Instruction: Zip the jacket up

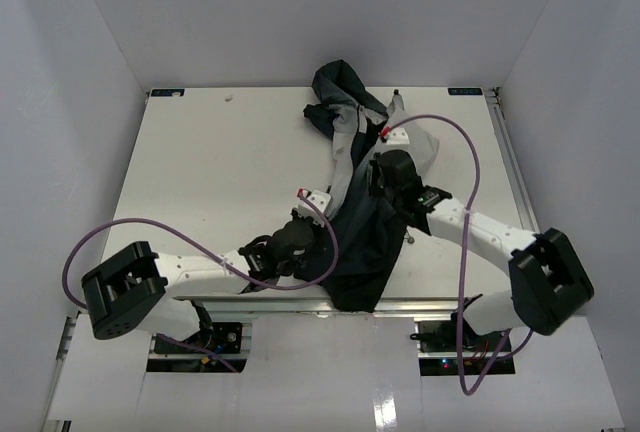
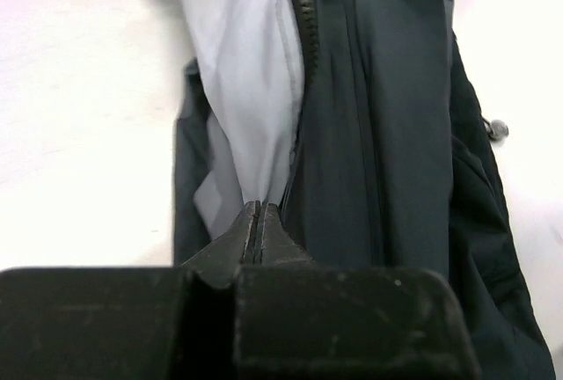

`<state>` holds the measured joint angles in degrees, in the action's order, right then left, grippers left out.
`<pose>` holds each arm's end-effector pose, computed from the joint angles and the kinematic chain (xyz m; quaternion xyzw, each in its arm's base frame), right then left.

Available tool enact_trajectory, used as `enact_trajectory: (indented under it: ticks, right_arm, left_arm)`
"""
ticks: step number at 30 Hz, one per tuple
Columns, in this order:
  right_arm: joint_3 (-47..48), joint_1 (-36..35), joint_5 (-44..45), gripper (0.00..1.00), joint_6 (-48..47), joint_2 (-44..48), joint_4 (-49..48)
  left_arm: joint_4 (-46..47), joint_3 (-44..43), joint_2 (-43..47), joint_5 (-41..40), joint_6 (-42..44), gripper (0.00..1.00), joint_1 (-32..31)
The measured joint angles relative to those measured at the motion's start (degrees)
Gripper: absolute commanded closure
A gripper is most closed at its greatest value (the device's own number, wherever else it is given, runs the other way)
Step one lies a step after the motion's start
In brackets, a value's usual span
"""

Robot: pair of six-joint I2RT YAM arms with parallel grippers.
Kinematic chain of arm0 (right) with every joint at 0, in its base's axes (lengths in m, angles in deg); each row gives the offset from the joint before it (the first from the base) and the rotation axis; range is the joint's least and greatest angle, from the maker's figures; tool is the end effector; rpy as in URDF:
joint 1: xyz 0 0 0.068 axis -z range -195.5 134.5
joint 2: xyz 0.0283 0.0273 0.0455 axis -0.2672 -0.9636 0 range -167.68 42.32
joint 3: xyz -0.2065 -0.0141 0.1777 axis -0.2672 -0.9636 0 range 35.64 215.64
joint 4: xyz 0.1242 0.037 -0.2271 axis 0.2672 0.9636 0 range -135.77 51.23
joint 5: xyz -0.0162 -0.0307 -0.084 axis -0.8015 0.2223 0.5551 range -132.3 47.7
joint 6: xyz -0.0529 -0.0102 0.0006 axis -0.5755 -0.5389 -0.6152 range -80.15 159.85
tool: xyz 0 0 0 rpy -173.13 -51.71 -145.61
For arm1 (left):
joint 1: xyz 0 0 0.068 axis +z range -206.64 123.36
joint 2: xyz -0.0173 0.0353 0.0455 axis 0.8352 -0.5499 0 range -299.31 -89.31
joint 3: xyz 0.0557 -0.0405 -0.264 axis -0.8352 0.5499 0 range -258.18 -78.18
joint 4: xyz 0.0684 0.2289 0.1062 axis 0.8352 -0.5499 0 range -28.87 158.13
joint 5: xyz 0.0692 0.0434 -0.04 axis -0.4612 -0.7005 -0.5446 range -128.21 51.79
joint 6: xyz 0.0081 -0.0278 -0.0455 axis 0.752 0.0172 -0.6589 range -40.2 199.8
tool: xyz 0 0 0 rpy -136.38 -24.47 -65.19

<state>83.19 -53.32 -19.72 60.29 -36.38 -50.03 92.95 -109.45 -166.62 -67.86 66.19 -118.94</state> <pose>0.2487 0.1757 0.2487 -0.0249 0.8415 0.1042 0.5296 0.1424 -0.2337 0.1984 0.1972 0.7864 -0.1694 0.5604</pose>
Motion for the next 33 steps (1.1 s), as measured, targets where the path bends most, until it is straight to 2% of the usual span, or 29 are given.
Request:
enact_trajectory:
  ticks: [7, 13, 14, 17, 19, 20, 21, 23, 24, 26, 33]
  right_arm:
    - [15.8, 4.9, -10.3, 0.92, -16.0, -13.3, -4.1]
    - [23.8, 11.0, -20.5, 0.9, -21.0, -20.2, -3.2]
    - [23.9, 12.6, -21.8, 0.86, -21.0, -20.5, -3.1]
    - [23.9, 16.3, -23.9, 0.66, -20.7, -20.5, -1.6]
    - [23.9, 17.8, -24.9, 0.48, -20.0, -20.3, -0.4]
    - [23.9, 18.2, -25.4, 0.43, -19.4, -20.0, 0.6]
    - [23.9, 18.2, -25.6, 0.41, -18.2, -19.6, 1.9]
    - [23.9, 17.6, -25.5, 0.38, -15.7, -17.8, 5.7]
    - [23.9, 17.2, -25.0, 0.38, -14.5, -16.6, 7.2]
    - [23.9, 15.7, -23.2, 0.38, -12.3, -13.1, 9.8]
    - [26.1, 5.3, -16.5, 0.42, -6.3, -3.8, 13.5]
  left_arm:
    - [-2.8, 0.7, 3.2, -14.1, -4.7, 1.0, 1.1]
    - [-8.4, 0.3, 3.2, -22.2, -9.2, 1.0, 1.8]
    - [-9.3, 0.2, 3.2, -23.0, -10.0, 1.0, 2.0]
    - [-11.6, -0.6, 3.1, -24.8, -11.3, 1.0, 2.4]
    - [-12.7, -1.5, 2.8, -25.3, -11.8, 0.98, 2.5]
    - [-13.3, -2.0, 2.6, -25.4, -12.0, 0.97, 2.6]
    - [-13.9, -2.4, 2.4, -25.4, -12.2, 0.84, 2.6]
    - [-14.8, -3.0, 2.1, -25.3, -12.5, 0.46, 2.6]
    - [-15.1, -3.2, 2.1, -25.1, -12.6, 0.37, 2.6]
    - [-15.5, -3.2, 2.4, -24.1, -12.5, 0.3, 2.6]
    - [-13.5, 0.1, 12.9, -20.3, -11.8, 0.27, 2.6]
